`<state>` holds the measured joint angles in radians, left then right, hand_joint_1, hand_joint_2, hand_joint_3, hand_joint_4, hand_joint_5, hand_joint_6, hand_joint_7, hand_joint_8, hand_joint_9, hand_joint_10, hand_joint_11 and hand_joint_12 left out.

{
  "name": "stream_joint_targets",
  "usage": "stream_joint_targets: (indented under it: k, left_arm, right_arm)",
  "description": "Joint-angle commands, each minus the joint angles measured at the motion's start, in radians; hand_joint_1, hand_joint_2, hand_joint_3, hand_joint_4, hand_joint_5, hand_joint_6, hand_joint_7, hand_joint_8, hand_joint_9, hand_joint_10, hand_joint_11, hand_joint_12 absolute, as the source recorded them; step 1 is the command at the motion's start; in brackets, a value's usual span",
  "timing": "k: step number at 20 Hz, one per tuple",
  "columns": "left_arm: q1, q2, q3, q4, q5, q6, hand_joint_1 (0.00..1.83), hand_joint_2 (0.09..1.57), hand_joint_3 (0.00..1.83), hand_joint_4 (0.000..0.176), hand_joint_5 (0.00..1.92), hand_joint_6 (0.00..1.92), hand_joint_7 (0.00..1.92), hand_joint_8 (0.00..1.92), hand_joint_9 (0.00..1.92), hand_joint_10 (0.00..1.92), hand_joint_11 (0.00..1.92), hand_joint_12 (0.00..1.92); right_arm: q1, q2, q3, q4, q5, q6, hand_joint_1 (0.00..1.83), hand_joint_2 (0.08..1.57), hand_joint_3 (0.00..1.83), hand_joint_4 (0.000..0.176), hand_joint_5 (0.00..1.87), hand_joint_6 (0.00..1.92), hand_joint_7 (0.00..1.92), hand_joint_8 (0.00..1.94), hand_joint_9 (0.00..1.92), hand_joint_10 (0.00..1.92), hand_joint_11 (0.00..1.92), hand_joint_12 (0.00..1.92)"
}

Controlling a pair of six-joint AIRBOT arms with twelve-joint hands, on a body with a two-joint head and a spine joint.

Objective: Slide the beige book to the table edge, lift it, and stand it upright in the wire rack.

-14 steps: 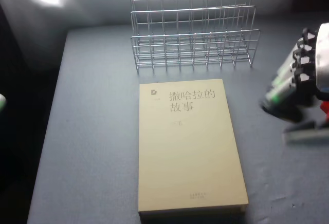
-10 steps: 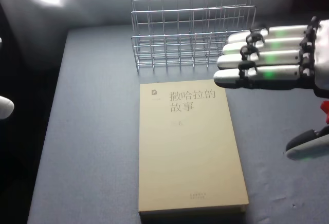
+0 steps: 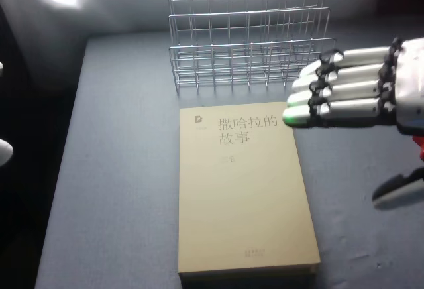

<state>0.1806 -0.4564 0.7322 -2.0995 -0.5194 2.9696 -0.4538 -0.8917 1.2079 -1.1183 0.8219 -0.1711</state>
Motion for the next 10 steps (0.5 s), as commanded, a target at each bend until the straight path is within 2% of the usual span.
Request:
stream_joint_targets:
  k: [1,4,7,8,9,10]
  left_arm:
    - [-0.02,0.009,0.01,0.03,0.007,0.029,0.51,1.09,0.0,0.043,0.06,0.0,0.06,0.0,0.04,0.01,0.0,0.29]
    - [-0.023,0.01,0.019,0.04,0.01,0.029,0.52,1.06,0.0,0.045,0.07,0.0,0.07,0.0,0.07,0.01,0.0,0.43]
    - [-0.02,0.011,0.023,0.036,0.021,0.029,0.5,1.07,0.0,0.046,0.07,0.0,0.07,0.0,0.07,0.0,0.0,0.38]
    - [-0.017,0.011,0.024,0.027,0.039,0.028,0.48,1.07,0.0,0.046,0.07,0.0,0.07,0.0,0.08,0.0,0.0,0.42]
    - [0.0,0.01,0.024,0.029,0.062,-0.003,0.47,1.08,0.0,0.045,0.07,0.0,0.07,0.0,0.06,0.01,0.0,0.38]
    - [0.029,0.011,0.023,0.056,0.083,-0.065,0.48,1.09,0.0,0.04,0.07,0.0,0.07,0.0,0.05,0.0,0.0,0.33]
  right_arm:
    - [0.003,-0.006,0.009,0.047,0.074,0.011,0.32,1.05,0.0,0.0,0.08,0.0,0.13,0.0,0.12,0.0,0.0,0.34]
    - [-0.012,-0.04,0.041,0.032,0.075,0.004,0.3,1.06,0.0,0.0,0.08,0.0,0.13,0.0,0.12,0.0,0.0,0.32]
    - [-0.029,-0.05,0.042,0.028,0.068,-0.035,0.27,1.07,0.0,0.0,0.07,0.0,0.12,0.0,0.11,0.0,0.0,0.31]
    - [-0.033,-0.054,0.042,0.028,0.06,-0.056,0.28,1.07,0.0,0.0,0.08,0.0,0.12,0.0,0.11,0.0,0.0,0.31]
    - [-0.037,-0.058,0.044,0.028,0.05,-0.067,0.27,1.07,0.0,0.0,0.08,0.0,0.12,0.0,0.12,0.01,0.0,0.32]
    - [-0.043,-0.065,0.051,0.028,0.047,-0.069,0.26,1.08,0.0,0.0,0.06,0.0,0.1,0.0,0.1,0.0,0.0,0.24]
